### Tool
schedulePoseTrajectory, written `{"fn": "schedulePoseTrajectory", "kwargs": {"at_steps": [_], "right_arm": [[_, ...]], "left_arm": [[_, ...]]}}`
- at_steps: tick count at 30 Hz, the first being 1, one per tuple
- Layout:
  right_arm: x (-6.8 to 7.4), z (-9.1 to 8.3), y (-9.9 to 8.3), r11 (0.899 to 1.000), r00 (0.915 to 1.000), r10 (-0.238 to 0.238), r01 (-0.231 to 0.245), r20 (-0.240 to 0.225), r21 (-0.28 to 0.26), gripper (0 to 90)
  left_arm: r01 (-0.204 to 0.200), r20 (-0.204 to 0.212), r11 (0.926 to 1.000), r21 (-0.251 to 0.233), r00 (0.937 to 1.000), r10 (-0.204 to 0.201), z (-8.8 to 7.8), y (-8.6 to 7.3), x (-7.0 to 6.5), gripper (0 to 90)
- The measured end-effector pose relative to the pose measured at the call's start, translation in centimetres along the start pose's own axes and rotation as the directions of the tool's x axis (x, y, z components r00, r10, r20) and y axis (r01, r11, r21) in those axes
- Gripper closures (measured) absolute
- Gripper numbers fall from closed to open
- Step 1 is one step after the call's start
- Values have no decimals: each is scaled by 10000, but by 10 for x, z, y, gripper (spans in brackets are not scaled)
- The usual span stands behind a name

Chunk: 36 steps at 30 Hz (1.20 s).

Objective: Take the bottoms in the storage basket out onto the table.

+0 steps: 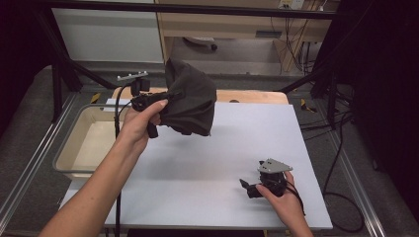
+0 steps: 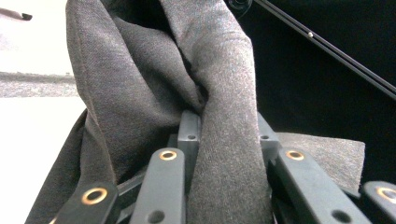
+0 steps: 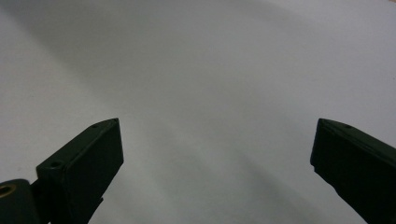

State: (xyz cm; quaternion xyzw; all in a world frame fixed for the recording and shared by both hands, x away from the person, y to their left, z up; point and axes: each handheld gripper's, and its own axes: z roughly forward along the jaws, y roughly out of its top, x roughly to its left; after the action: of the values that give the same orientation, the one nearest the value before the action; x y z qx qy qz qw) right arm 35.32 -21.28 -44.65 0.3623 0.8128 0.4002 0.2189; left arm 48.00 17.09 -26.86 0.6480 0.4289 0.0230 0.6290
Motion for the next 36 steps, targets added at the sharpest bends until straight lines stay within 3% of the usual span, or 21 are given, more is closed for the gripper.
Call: {"fn": "schedulePoseTrajectory", "kwargs": {"at_steps": [36], "right_arm": [[-4, -2, -1, 10000, 9997, 73, -72, 218, -42, 33]], "left_arm": [[253, 93, 9952, 948, 9996, -263, 42, -43, 2, 716]]}}
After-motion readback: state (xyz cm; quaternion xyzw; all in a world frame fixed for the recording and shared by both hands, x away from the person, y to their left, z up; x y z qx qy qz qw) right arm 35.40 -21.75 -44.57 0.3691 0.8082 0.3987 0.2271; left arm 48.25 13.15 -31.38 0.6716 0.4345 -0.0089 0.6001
